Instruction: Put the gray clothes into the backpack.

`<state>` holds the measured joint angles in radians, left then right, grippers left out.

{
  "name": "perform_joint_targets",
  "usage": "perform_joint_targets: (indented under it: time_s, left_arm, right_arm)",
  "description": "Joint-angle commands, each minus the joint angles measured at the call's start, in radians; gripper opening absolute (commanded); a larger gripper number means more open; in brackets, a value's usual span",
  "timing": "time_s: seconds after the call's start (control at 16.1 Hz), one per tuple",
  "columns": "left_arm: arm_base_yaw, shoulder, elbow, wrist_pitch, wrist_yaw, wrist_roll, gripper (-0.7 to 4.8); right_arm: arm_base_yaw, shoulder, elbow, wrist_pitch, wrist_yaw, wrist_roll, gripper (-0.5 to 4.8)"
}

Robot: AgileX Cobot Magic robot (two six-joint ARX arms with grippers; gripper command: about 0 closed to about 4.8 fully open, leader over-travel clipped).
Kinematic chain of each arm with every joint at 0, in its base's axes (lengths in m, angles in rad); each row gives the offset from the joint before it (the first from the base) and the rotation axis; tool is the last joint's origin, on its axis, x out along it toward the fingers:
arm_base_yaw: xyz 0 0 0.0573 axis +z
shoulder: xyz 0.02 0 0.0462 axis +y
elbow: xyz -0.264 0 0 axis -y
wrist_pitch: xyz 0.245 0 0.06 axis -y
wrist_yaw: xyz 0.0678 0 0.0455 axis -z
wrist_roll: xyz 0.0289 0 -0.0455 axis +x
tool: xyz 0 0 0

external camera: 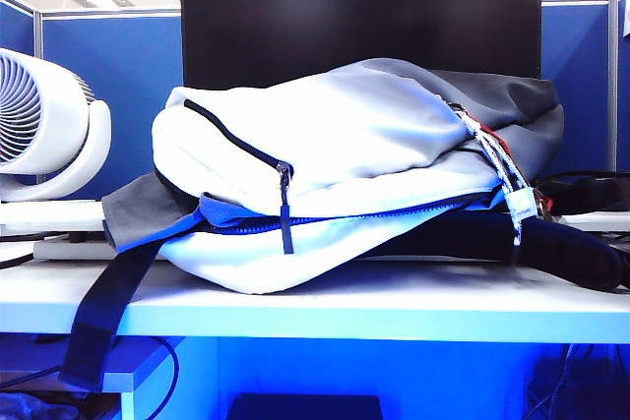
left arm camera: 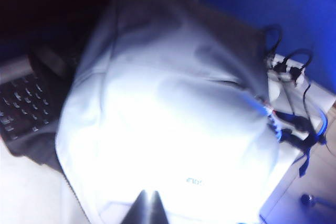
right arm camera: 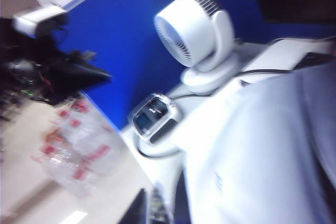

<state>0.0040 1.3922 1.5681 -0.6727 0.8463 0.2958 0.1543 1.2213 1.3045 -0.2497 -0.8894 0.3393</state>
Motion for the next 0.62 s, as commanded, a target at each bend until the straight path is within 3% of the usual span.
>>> perform_joint_targets:
  time_s: [0.06, 0.25, 0.31, 0.44, 0.5, 0.56, 0.62]
  left_arm:
    - [0.091, -0.182, -0.083, 0.029, 0.022, -0.001, -0.06]
    - [0.227, -0.431, -0.241, 0.202, 0.007, -0.129, -0.06]
    - [0.257, -0.505, -0.267, 0.225, -0.045, -0.138, -0.06]
    - [0.260, -0.572, -0.268, 0.241, -0.153, -0.135, -0.06]
    - [0.256, -0.583, -0.269, 0.267, -0.161, -0.148, -0.06]
    - [0.218, -0.584, -0.270, 0.331, -0.136, -0.238, -0.06]
    - [0.160, -0.582, -0.298, 0.410, -0.129, -0.298, -0.06]
  right_arm:
    - [-0.053, -0.169, 0.002, -0.223, 0.138, -0.226, -0.05]
    - [-0.072, -0.344, -0.012, -0.290, 0.368, -0.312, -0.05]
    - [-0.072, -0.409, -0.011, -0.291, 0.437, -0.343, -0.05]
    - [-0.071, -0.487, -0.005, -0.240, 0.609, -0.350, -0.05]
    - [-0.071, -0.515, -0.006, -0.208, 0.702, -0.346, -0.05]
    - [-0.070, -0.552, -0.010, -0.148, 0.811, -0.321, -0.05]
    - [-0.070, -0.578, -0.031, -0.082, 0.809, -0.276, -0.05]
